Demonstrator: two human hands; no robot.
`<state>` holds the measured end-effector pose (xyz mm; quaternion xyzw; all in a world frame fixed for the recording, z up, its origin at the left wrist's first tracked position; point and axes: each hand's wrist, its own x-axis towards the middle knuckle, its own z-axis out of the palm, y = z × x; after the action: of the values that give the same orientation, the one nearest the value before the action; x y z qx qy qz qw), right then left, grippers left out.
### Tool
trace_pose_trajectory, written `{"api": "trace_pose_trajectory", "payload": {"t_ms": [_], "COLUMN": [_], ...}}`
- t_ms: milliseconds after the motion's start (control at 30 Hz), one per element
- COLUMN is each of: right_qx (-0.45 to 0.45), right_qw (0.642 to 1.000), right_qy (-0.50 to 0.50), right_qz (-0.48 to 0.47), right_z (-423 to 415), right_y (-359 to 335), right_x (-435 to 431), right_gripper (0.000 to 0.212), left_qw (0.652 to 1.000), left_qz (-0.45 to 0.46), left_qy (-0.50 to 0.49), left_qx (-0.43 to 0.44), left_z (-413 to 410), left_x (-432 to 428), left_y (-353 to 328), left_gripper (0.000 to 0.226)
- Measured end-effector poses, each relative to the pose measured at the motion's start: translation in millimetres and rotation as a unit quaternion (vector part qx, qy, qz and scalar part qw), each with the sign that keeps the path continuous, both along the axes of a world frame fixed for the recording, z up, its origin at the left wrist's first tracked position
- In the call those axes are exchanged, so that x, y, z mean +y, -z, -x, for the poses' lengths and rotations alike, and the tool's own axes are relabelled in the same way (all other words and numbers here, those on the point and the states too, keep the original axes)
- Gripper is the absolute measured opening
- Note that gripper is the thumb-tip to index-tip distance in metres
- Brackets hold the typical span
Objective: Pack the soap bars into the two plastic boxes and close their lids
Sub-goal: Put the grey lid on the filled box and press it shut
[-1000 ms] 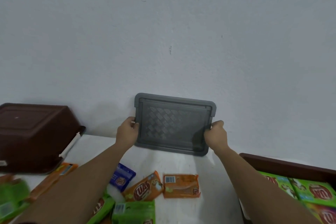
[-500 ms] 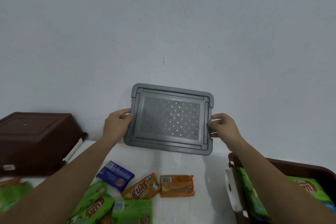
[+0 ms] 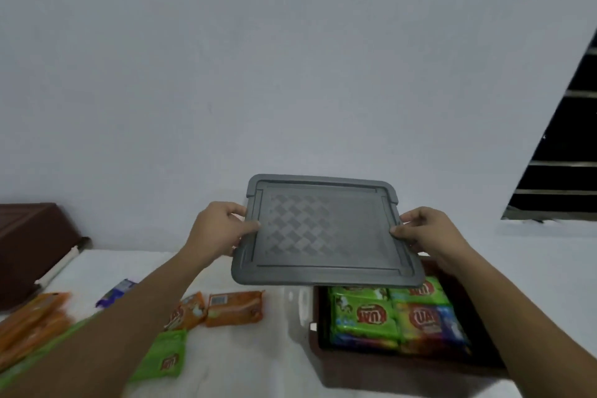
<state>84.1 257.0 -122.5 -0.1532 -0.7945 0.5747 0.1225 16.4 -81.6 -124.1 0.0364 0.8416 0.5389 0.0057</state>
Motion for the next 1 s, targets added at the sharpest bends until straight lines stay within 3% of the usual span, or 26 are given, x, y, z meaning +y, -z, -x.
{"api": "trace_pose_trajectory", "payload": {"t_ms": [267, 533, 1000], "right_qx": [-0.101, -0.136, -0.155], "right_qw": [0.989, 0.975, 0.954], "right_qy": [0.045, 0.041, 0.044], "right_qz": [-0.099, -0.168, -0.253], "right_z": [-68.7, -93.0, -108.5], "right_y": [22.5, 48.8, 60.4], "right_x": [81.8, 90.4, 87.5], "right_gripper": [0.053, 0.050, 0.045], "left_qw": [0.988, 0.963, 0.951], "left_qz": [0.132, 0.259, 0.300], "left_qy": [0.068, 0.068, 0.061], "left_qx": [-0.037, -0.034, -0.044], "left_z": [-48.7, -73.0, -84.9], "left_x": [97.5, 118.3, 123.0], "left_y": [17.3, 40.0, 52.9], "left_gripper": [0.043, 0.057, 0.059]}}
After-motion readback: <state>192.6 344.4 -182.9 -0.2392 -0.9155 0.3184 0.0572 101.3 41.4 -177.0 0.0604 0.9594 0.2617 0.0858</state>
